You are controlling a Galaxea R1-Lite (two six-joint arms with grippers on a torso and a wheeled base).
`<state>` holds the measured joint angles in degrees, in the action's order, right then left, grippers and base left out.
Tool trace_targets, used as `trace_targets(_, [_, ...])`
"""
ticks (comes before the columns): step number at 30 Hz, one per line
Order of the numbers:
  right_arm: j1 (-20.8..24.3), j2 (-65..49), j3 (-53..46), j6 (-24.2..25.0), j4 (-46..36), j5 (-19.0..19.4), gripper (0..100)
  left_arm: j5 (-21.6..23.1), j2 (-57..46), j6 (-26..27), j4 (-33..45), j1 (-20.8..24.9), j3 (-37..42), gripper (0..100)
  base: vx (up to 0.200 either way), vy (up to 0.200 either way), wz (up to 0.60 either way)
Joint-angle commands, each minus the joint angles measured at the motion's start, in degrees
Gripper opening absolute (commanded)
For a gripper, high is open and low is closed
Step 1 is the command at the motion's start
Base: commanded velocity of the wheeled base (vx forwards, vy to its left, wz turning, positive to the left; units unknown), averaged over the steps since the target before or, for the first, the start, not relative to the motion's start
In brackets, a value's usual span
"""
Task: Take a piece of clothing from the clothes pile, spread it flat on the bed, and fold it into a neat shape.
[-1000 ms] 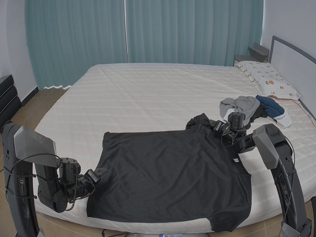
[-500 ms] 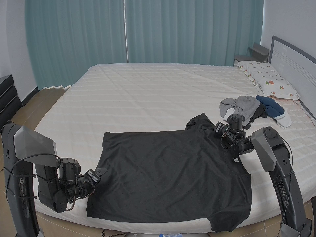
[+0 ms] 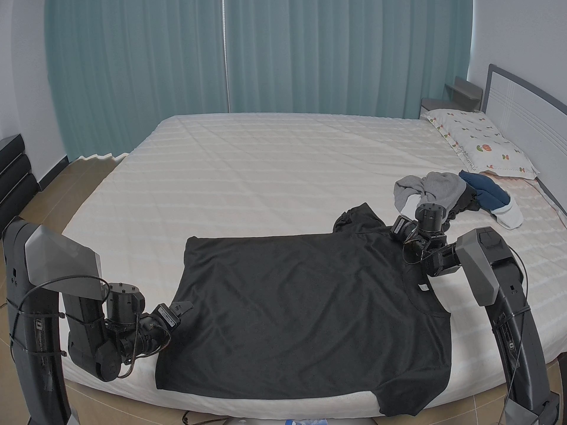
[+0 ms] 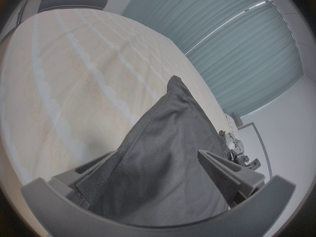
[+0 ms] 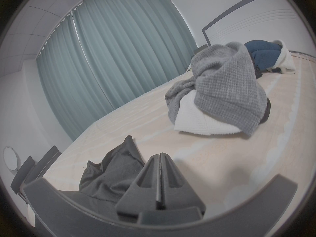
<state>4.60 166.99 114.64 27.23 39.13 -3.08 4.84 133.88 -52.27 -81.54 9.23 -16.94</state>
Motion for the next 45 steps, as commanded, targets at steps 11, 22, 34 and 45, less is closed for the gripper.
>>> trace_targets(11, [-1.3,-0.6,0.0,0.1,2.9,0.0,0,0.0,0.1,0.0,0.0,0.0,0.0,100,0.000,0.000,0.00])
trace_targets(22, [0.2,-3.9,-3.0,2.0,-1.4,-0.2,100,0.0,0.1,0.0,0.0,0.0,0.0,100,0.000,0.000,0.00])
trace_targets(34, [0.1,-6.9,-10.7,2.9,-2.0,1.2,100,0.0,0.1,0.0,0.0,0.0,0.0,100,0.000,0.000,0.00])
trace_targets(45, [-0.1,-7.7,-12.6,3.0,-3.6,3.2,100,0.0,0.1,0.0,0.0,0.0,0.0,100,0.000,0.000,0.00])
